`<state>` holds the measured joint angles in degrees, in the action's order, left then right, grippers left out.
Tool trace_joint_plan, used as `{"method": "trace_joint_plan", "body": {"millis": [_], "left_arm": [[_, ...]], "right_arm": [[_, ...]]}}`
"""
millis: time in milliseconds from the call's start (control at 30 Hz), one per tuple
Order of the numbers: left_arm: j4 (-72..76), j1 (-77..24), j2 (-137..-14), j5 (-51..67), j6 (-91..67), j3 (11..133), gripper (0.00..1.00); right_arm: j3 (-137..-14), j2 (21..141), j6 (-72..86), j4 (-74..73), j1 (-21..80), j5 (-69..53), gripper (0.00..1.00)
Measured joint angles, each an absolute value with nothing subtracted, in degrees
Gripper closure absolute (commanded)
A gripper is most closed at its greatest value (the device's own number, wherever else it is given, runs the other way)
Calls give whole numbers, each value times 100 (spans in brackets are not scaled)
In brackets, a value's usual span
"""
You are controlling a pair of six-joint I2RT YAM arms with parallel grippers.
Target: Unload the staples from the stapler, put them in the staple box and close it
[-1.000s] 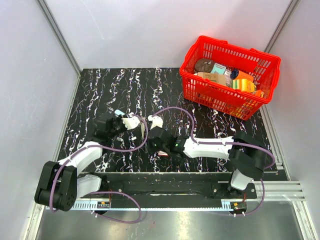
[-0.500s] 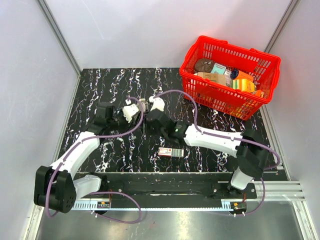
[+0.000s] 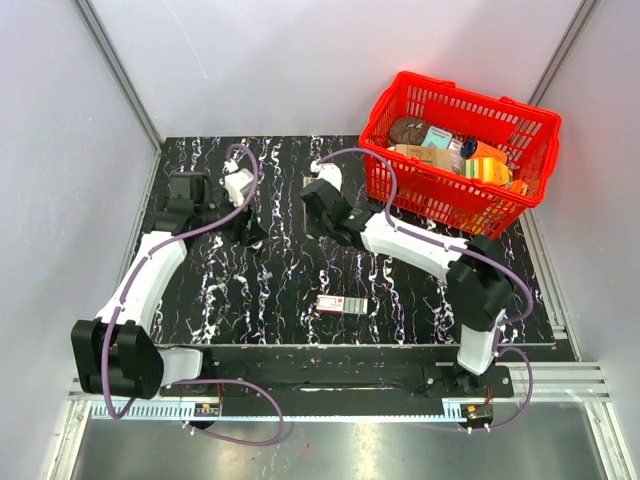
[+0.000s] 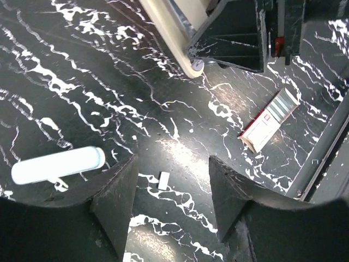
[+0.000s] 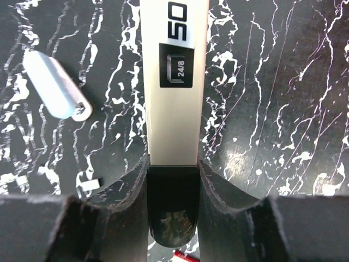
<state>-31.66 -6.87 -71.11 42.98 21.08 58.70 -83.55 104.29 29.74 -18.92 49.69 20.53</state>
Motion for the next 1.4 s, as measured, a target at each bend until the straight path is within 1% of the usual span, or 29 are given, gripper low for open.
{"method": "trace_joint_plan", "body": {"millis": [133, 267, 400, 533, 633, 733, 767, 833, 867, 900, 1033, 1067, 1100, 1300, 1400], "left_arm": [[-3409, -126, -7238, 4449, 1944, 6080, 40], [-3671, 294, -7164, 4449, 1953, 6191, 39], [-3889, 384, -6893, 4434, 2060, 6191, 38], [-4047, 449, -6613, 4440, 2220, 6191, 37], [-4143, 462, -6563, 4466, 2338, 6191, 32], [-4318, 462, -6573, 4482, 2484, 6191, 31], [-4418, 460, -6573, 4482, 2582, 6191, 31], [-4488, 462, -6573, 4477, 2679, 6191, 31], [-4530, 462, -6573, 4475, 2729, 6191, 31], [-4556, 462, -6573, 4471, 2764, 6189, 30], [-4637, 462, -6573, 4412, 2869, 6184, 29], [-4652, 462, -6573, 4379, 2880, 6178, 28], [-4665, 462, -6571, 4348, 2897, 6171, 28], [-4805, 462, -6571, 3970, 3164, 6123, 27], [-4816, 462, -6539, 3695, 3382, 6014, 27]], "right_arm": [[-8908, 11032, 2617, -2115, 4797, 2053, 100], [-9902, 11928, 2357, -2477, 4550, 2053, 100], [-10980, 12846, 2281, -3057, 4283, 2053, 100], [-12420, 13841, 2279, -3951, 4038, 2034, 100], [-13244, 14370, 2285, -4504, 3920, 1979, 100], [-13874, 14759, 2294, -4901, 3830, 1846, 100], [-13998, 14835, 2303, -4976, 3804, 1789, 94], [-14090, 14881, 2320, -5092, 3758, 1664, 73], [-14094, 14881, 2333, -5140, 3741, 1625, 66], [-14094, 14881, 2340, -5177, 3728, 1584, 56], [-14079, 14881, 2394, -5260, 3699, 1490, 40], [-14062, 14879, 2408, -5269, 3699, 1466, 34], [-14040, 14873, 2405, -5280, 3699, 1415, 31], [-13721, 14650, 2427, -5315, 3699, 1280, 29], [-13209, 14195, 2449, -5275, 3699, 1256, 22]]}}
